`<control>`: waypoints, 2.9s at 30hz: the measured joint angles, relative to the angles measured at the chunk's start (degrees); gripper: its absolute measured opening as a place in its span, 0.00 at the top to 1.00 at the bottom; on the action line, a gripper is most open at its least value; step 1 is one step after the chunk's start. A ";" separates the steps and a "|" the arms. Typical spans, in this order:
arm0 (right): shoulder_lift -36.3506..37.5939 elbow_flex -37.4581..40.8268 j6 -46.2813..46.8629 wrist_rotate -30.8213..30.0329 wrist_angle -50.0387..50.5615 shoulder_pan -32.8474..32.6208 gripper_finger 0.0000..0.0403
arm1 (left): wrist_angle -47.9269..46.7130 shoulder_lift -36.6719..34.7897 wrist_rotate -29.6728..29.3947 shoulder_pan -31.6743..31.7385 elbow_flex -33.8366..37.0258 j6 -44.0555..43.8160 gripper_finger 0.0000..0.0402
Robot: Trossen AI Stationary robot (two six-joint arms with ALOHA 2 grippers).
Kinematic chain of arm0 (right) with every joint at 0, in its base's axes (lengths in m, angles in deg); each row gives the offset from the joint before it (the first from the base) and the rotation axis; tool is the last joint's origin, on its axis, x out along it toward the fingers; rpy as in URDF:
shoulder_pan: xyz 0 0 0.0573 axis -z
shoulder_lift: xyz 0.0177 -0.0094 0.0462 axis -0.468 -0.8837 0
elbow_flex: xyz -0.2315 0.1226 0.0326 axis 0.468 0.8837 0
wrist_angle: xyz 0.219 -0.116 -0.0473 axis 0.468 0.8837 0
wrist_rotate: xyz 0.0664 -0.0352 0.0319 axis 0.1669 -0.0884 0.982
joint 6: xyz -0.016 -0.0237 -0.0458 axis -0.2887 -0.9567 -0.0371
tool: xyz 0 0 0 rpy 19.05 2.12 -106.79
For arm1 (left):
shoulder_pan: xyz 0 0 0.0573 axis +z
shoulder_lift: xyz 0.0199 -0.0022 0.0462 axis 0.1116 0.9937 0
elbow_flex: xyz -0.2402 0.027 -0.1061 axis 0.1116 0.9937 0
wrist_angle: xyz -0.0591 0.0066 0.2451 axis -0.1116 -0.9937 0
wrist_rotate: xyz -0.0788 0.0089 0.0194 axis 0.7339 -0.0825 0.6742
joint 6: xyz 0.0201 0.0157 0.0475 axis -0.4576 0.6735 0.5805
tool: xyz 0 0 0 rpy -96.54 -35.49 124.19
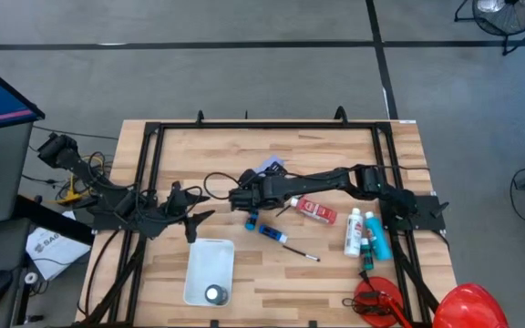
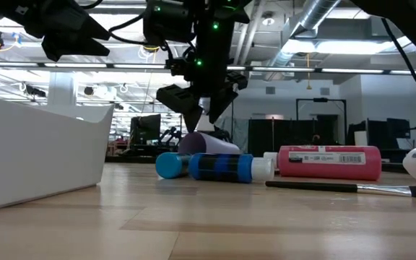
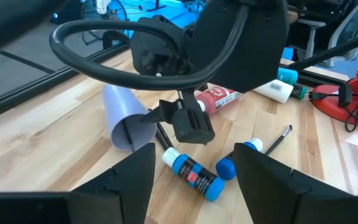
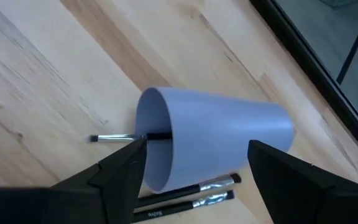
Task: Pick & Place Paint Supplies
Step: Adjust the violet cup on the table
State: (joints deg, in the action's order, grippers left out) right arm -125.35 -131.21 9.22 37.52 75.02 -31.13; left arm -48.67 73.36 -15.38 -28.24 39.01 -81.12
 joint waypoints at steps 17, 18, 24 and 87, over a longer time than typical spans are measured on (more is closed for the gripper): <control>0.00 0.02 5.56 -0.64 7.23 0.63 0.32 | 0.07 0.00 0.00 0.00 0.00 0.00 0.48; 0.00 0.02 5.58 -0.64 7.19 0.55 0.32 | 0.06 0.00 0.00 0.00 0.00 0.00 0.48; 0.00 0.02 5.69 0.78 6.53 0.24 0.32 | 0.09 0.00 0.00 0.00 -0.02 0.00 0.48; -5.11 1.51 7.39 0.33 6.80 2.43 0.96 | 0.24 0.02 0.00 0.02 -0.02 0.44 0.48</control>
State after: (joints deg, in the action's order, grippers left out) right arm -130.46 -129.70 16.62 37.84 81.82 -28.71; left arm -48.42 73.38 -15.37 -28.22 38.99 -80.68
